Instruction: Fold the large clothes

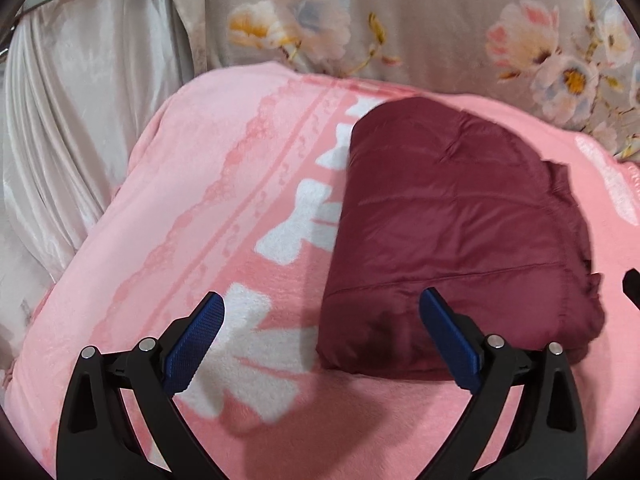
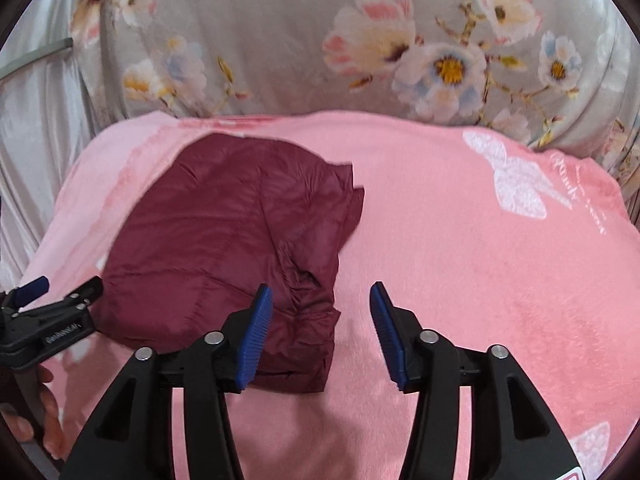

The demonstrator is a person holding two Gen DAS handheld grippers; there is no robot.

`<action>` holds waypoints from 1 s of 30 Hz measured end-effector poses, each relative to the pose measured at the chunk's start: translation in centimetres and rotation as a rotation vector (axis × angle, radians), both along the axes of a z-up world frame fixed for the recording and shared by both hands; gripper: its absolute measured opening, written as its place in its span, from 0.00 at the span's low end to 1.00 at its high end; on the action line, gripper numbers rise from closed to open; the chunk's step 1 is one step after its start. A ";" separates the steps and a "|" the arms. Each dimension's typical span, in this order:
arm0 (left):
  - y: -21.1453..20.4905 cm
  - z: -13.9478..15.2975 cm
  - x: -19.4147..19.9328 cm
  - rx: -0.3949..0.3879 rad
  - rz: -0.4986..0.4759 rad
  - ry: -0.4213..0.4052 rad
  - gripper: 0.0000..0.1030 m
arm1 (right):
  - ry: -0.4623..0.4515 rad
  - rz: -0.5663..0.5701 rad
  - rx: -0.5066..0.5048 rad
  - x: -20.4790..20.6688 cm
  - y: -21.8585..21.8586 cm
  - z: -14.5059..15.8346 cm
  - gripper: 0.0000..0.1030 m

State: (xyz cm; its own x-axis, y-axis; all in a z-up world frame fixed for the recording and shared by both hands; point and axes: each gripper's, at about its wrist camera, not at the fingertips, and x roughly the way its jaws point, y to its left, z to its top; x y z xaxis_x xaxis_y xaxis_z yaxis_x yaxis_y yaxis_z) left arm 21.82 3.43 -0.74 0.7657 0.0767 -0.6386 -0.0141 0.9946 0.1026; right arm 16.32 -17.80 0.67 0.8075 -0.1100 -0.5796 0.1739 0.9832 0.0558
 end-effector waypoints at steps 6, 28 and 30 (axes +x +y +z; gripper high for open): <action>-1.5 2.3 1.2 0.039 0.006 -0.030 0.95 | -0.005 -0.011 0.024 4.4 -1.0 1.7 0.57; -3.0 -1.4 -6.5 -0.009 -0.067 -0.095 0.95 | -0.097 -0.062 -0.029 -7.3 1.3 -1.9 0.80; -3.1 -2.1 -7.4 -0.007 -0.068 -0.101 0.95 | -0.093 -0.063 -0.026 -8.2 1.4 -3.0 0.80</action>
State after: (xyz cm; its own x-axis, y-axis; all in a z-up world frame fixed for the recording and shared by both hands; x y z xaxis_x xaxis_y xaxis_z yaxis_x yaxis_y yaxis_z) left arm 14.42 0.32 -2.83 0.8292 0.0183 -0.5587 0.0437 0.9943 0.0974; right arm 8.10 -16.38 -2.30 0.8489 -0.1762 -0.4983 0.2304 0.9719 0.0488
